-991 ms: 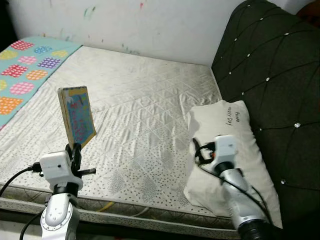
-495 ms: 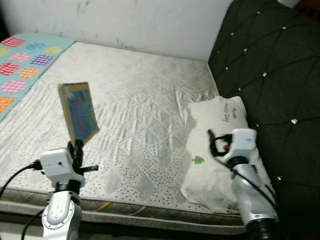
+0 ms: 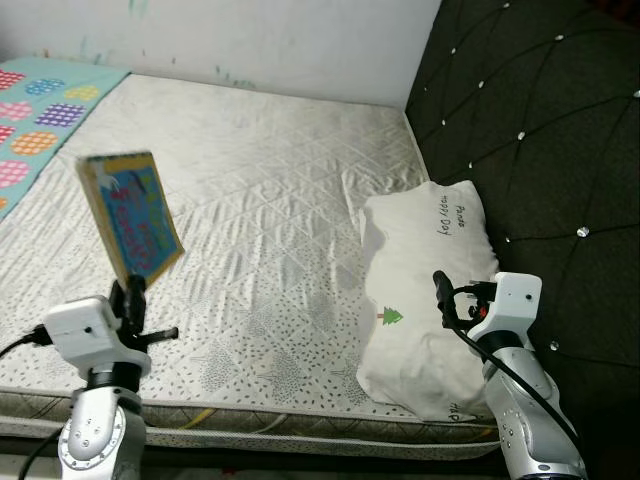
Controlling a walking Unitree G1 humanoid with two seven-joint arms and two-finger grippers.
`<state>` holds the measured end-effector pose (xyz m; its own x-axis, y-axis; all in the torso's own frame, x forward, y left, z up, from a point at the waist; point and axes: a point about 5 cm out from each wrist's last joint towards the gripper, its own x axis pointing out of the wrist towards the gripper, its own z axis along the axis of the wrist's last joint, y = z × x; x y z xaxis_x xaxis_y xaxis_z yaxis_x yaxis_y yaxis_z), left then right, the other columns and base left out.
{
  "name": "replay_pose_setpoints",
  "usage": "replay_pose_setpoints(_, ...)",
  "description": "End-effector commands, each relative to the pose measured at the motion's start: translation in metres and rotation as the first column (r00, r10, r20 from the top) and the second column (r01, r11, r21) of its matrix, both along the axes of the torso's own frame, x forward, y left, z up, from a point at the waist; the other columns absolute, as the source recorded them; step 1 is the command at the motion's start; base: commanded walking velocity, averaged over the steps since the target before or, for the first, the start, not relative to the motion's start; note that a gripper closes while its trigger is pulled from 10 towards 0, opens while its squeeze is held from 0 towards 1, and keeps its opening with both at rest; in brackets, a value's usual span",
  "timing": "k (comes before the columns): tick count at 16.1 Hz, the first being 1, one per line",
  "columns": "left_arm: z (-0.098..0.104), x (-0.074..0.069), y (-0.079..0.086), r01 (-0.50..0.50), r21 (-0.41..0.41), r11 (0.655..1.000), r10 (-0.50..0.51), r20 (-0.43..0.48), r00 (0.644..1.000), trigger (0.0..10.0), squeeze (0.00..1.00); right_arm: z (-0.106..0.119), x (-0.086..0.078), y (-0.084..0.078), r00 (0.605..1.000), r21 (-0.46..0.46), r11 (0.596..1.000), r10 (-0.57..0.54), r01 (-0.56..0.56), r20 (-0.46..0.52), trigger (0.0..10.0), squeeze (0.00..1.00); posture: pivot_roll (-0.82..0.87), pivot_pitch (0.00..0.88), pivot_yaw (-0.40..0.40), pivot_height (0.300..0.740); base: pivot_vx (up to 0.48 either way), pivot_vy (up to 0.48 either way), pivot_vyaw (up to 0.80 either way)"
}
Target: Clean up the room
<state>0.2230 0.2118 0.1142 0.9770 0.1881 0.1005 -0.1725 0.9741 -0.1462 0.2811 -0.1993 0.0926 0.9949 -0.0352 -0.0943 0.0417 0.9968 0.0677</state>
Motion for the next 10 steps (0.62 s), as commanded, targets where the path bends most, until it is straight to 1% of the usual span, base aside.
replay_pose_setpoints(1, 0.0132, 0.0017, -0.0044, 0.02, 0.001, 1.0, -0.02, 0.058, 0.998, 10.0, 0.0, 0.005, -0.0009, -0.0052, 1.0, 0.003, 1.0, -0.022, 0.022, 0.011, 10.0, 0.0, 0.04, 0.102, -0.105, 0.74, 0.0, 0.0, 0.0)
replay_pose_setpoints(2, 0.0137, 0.0027, -0.0056, 0.024, -0.004, 1.0, -0.024, 0.058, 0.998, 10.0, 0.0, 0.0044, -0.0008, -0.0031, 1.0, 0.004, 1.0, -0.017, 0.017, 0.004, 10.0, 0.0, 0.04, 0.104, -0.107, 0.74, 0.0, 0.0, 0.0)
replay_pose_setpoints(5, 0.0116, 0.0024, -0.0053, 0.023, -0.024, 0.999, -0.022, 0.047, 0.999, 10.0, 0.0, 0.0017, -0.0019, -0.0007, 1.0, 0.011, 1.0, -0.014, 0.014, -0.015, 10.0, 0.0, 0.04, 0.101, -0.11, 0.74, 0.0, 0.0, -0.8)
replay_pose_setpoints(8, 0.0053, 0.0022, -0.0073, 0.032, -0.036, 0.999, -0.031, 0.024, 0.999, 10.0, 0.0, -0.0036, -0.004, -0.002, 0.999, 0.009, 1.0, -0.014, 0.015, -0.041, 10.0, 0.0, 0.04, 0.087, -0.11, 0.74, 0.0, 0.0, 0.0)
replay_pose_setpoints(10, 0.0059, 0.0037, -0.0077, 0.032, -0.04, 0.999, -0.031, 0.025, 0.999, 10.0, 0.0, -0.003, -0.0036, -0.0004, 0.999, 0.011, 1.0, -0.011, 0.011, -0.039, 10.0, 0.0, 0.04, 0.086, -0.105, 0.74, 0.0, 0.0, 0.0)
